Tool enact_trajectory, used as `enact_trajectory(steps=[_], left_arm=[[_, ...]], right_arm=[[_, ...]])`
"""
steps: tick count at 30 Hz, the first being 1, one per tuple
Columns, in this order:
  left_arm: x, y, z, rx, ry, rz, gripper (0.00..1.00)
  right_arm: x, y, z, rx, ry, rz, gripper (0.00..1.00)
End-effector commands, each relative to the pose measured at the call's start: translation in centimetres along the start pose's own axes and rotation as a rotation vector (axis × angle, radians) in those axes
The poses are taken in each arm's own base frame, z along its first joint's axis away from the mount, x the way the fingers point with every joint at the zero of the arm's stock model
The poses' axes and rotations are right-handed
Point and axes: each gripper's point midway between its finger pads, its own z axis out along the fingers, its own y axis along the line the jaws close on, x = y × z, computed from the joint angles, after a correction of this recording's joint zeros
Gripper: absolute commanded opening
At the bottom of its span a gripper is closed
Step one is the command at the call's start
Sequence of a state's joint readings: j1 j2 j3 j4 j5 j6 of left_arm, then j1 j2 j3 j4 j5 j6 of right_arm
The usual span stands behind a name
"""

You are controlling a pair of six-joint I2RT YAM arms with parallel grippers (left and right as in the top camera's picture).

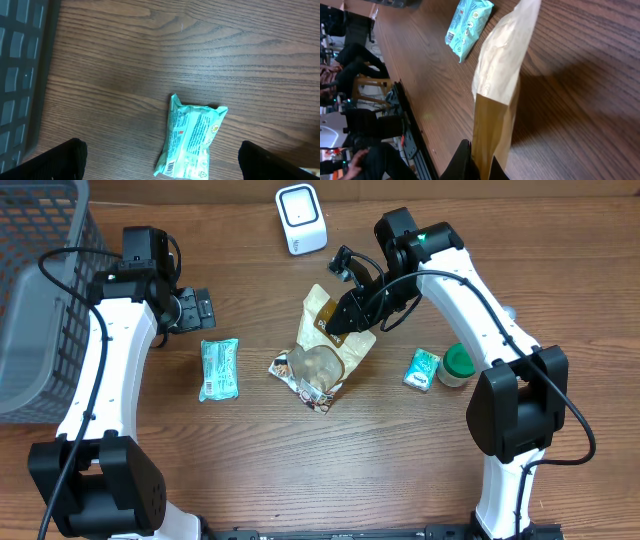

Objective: Scan the item barcode

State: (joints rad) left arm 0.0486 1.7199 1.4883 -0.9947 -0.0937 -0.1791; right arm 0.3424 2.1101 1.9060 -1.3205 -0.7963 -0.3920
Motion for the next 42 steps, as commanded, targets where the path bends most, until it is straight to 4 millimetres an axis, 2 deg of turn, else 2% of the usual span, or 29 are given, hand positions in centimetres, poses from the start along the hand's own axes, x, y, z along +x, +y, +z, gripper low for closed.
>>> enact_trajectory(steps=[1, 6, 12, 16, 17, 20, 22, 23, 24, 25, 26, 27, 32, 34, 37, 42], left_arm=[[-0.2, -0.1, 0.2, 0.008, 0.002, 0.015, 1.0], [-0.2, -0.1, 0.2, 0.008, 0.002, 0.015, 0.99], [-0.2, -0.1, 0.2, 0.008, 0.002, 0.015, 1.0], [-0.5, -0.6, 0.2, 0.036, -0.012, 0.01, 1.0], [-0.4, -1.2, 0.2, 0.073, -0.006, 0.01, 1.0], [0.9, -4.9, -0.5, 0.292, 0.058, 0.012, 0.99], [1.6, -6.7, -1.0, 0.394, 0.09, 0.018, 1.0], [2.2, -7.3, -1.1, 0.421, 0.111, 0.023, 0.93], [2.7, -7.6, -1.0, 0.429, 0.125, 0.027, 0.71], [3.3, -8.0, -0.7, 0.432, 0.146, 0.029, 0.42], [4.3, -8.3, -0.3, 0.429, 0.178, 0.016, 0.14], [5.2, -8.6, 0.1, 0.425, 0.207, 0.002, 0.04], [10.9, -11.8, 2.2, 0.488, 0.338, 0.044, 0.05], [12.5, -13.2, 2.7, 0.532, 0.361, 0.072, 0.04], [14.1, -14.9, 3.2, 0.564, 0.377, 0.088, 0.04], [15.4, -16.6, 3.3, 0.569, 0.387, 0.106, 0.04]], right_arm=[[-0.6, 1.1, -0.8, 0.002, -0.024, -0.063, 0.04], [0.0, -0.7, -0.6, 0.092, 0.001, -0.009, 0.04], [1.2, -6.3, 0.5, 0.312, 0.005, 0.204, 0.04], [2.5, -8.6, 1.3, 0.393, 0.013, 0.275, 0.04], [2.9, -9.1, 1.5, 0.408, 0.017, 0.292, 0.05], [3.9, -10.0, 2.2, 0.424, 0.028, 0.31, 0.22], [4.3, -10.3, 2.6, 0.424, 0.031, 0.317, 0.29], [4.5, -10.6, 2.8, 0.425, 0.027, 0.333, 0.35], [4.6, -10.7, 3.0, 0.425, 0.022, 0.343, 0.36], [4.6, -11.0, 3.2, 0.428, 0.014, 0.356, 0.41], [4.6, -11.2, 3.3, 0.434, 0.006, 0.363, 0.52], [4.6, -11.6, 3.4, 0.446, -0.003, 0.368, 0.58], [4.2, -12.1, 3.5, 0.455, -0.026, 0.355, 0.68], [4.1, -12.1, 3.5, 0.456, -0.032, 0.35, 0.72], [3.7, -12.5, 3.4, 0.475, -0.045, 0.341, 0.75], [3.3, -12.6, 3.3, 0.481, -0.05, 0.279, 0.77]])
